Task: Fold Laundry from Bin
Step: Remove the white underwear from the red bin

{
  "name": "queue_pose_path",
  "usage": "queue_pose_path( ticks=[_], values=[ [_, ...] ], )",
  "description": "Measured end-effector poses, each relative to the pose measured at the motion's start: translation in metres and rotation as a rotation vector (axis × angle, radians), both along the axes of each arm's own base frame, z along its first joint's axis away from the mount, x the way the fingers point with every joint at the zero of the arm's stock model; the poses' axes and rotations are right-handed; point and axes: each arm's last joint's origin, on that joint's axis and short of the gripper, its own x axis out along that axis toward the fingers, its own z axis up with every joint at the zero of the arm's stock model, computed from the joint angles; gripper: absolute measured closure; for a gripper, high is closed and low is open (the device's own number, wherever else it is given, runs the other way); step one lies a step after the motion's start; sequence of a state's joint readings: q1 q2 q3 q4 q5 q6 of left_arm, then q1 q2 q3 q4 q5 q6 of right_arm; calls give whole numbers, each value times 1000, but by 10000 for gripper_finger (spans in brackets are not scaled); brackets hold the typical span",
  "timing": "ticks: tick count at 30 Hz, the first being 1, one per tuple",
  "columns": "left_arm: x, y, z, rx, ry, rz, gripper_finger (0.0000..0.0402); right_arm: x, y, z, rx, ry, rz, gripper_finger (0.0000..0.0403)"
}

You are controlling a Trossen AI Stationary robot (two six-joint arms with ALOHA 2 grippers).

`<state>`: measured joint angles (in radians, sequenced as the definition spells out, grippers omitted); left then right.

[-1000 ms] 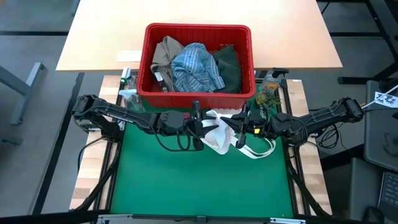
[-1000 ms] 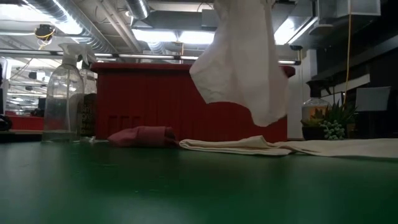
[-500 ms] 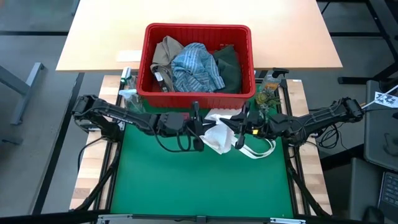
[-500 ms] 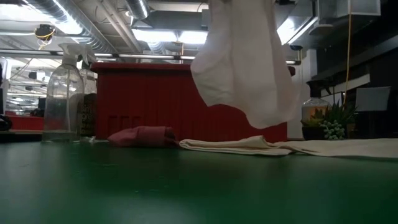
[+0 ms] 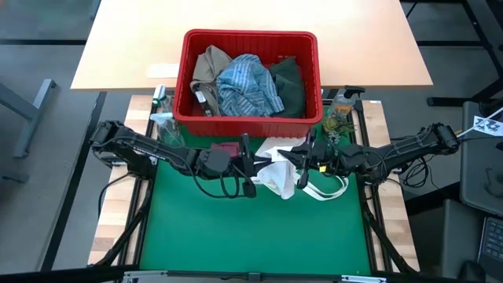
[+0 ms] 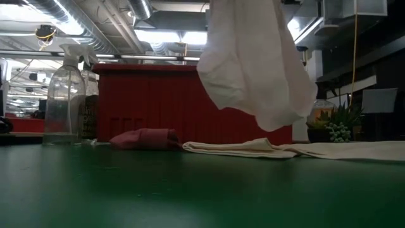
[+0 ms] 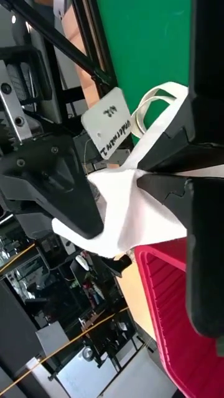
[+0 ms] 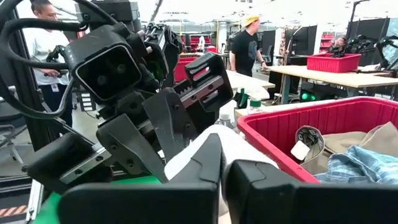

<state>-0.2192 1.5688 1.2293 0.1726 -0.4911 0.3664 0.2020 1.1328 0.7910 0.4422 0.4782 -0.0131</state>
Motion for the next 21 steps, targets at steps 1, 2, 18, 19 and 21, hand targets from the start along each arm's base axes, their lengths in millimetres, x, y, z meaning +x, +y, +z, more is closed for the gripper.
queue_pose_path(
  ticks=[1, 2, 18, 19, 21],
  values=[
    [0, 0, 0, 0, 0, 0, 401, 0, 0, 0, -9, 5, 0, 387],
    [0, 0, 0, -1, 0, 0, 401, 0, 0, -1, -20, 12, -2, 379],
    [0, 0, -1, 1, 8, 1, 401, -10, -2, -16, -69, 241, -6, 256],
    [0, 0, -1, 1, 8, 1, 401, -12, -2, -17, -73, 259, -6, 256],
    [0, 0, -1, 1, 8, 2, 401, -14, -3, -18, -79, 286, -6, 256]
  ],
)
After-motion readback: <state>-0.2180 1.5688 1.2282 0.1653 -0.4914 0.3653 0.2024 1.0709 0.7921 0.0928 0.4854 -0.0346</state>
